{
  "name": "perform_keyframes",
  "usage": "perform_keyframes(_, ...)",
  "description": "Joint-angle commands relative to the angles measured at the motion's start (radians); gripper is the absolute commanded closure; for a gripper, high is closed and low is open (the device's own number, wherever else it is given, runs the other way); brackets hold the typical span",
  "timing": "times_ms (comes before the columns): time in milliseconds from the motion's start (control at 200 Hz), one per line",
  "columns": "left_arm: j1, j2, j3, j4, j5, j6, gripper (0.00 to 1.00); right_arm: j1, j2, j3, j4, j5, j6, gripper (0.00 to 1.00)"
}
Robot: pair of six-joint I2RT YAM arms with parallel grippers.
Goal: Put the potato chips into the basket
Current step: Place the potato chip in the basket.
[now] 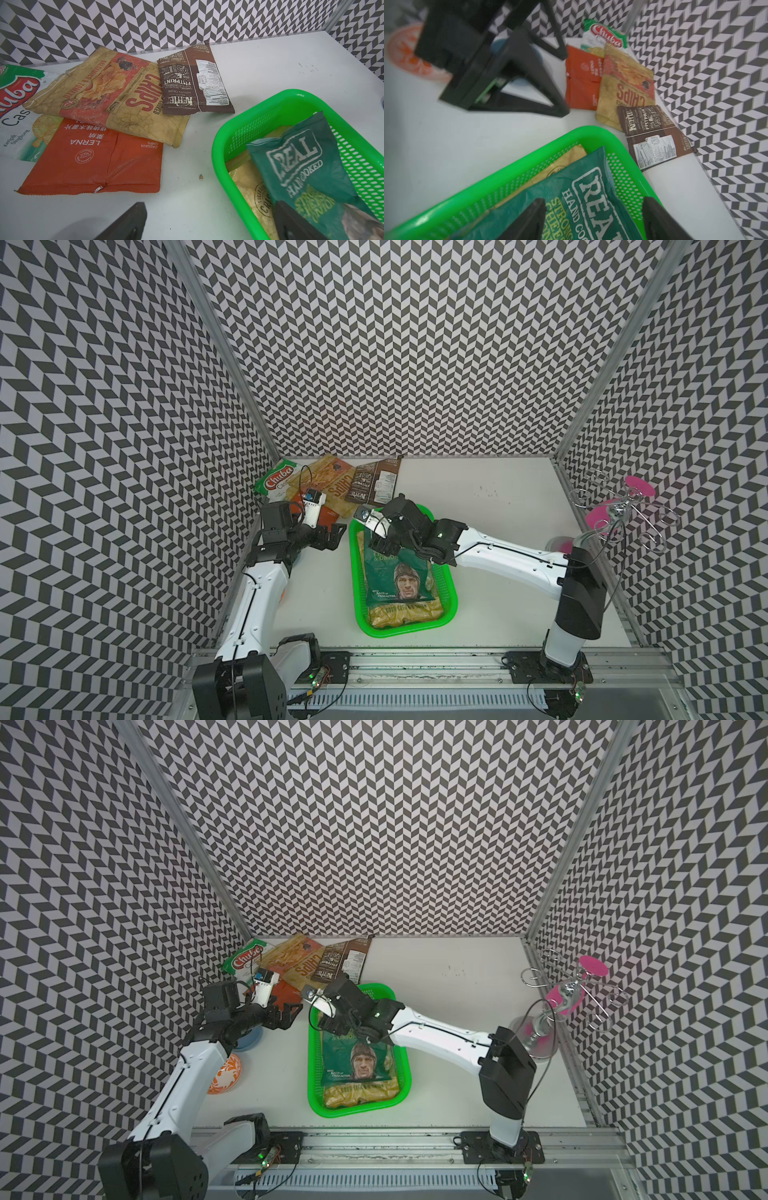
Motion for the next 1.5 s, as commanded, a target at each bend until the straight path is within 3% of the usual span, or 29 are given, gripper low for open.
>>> perform_keyframes(0, 0.007, -0.014, 0.005, 0.002, 0.009, 0.007, 0.01, 0.004, -0.012, 0.046, 0.074, 0.037, 0.057, 0.14)
perform_keyframes(150, 0.006, -0.015, 0.005, 0.004, 0.007, 0.007, 0.01, 0.004, -0.094, -0.009, -0.014, -0.090, 0.160, 0.14)
perform_keyframes(280, 0.007, -0.016, 0.002, 0.010, 0.009, 0.005, 0.01, 0.027, -0.200, -0.201, 0.010, -0.250, 0.245, 0.13)
perform_keyframes(396, 0.006, -0.009, 0.002, 0.012, 0.011, 0.005, 0.01, 0.050, -0.257, -0.338, 0.048, -0.280, 0.335, 0.13)
perform_keyframes(601, 0.007, -0.007, -0.003, 0.013, 0.013, 0.010, 0.01, 0.049, -0.244, -0.438, 0.114, -0.398, 0.417, 0.16)
perform_keyframes(706, 0.007, -0.009, -0.003, 0.013, 0.013, 0.011, 0.01, 0.029, -0.193, -0.462, 0.197, -0.403, 0.457, 0.27)
perform_keyframes(781, 0.007, -0.014, -0.002, 0.010, 0.012, 0.011, 0.01, 0.009, -0.149, -0.459, 0.245, -0.442, 0.467, 0.44)
perform_keyframes(881, 0.008, -0.023, -0.004, 0.010, 0.005, 0.013, 0.01, 0.007, -0.067, -0.447, 0.247, -0.432, 0.440, 0.47)
perform_keyframes(1006, 0.008, -0.024, -0.003, 0.017, 0.006, 0.009, 0.01, 0.011, 0.000, -0.450, 0.204, -0.417, 0.432, 0.59)
perform_keyframes(1102, 0.008, -0.018, 0.000, 0.024, 0.006, 0.006, 0.01, 0.018, -0.049, -0.484, 0.207, -0.395, 0.430, 0.56)
perform_keyframes(1272, 0.008, -0.009, -0.001, 0.019, 0.007, 0.007, 0.01, 0.001, -0.218, -0.456, 0.160, -0.291, 0.446, 0.37)
perform_keyframes(1497, 0.010, -0.025, -0.006, 0.019, 0.004, 0.008, 0.01, -0.171, -0.394, -0.501, 0.160, -0.238, 0.517, 0.28)
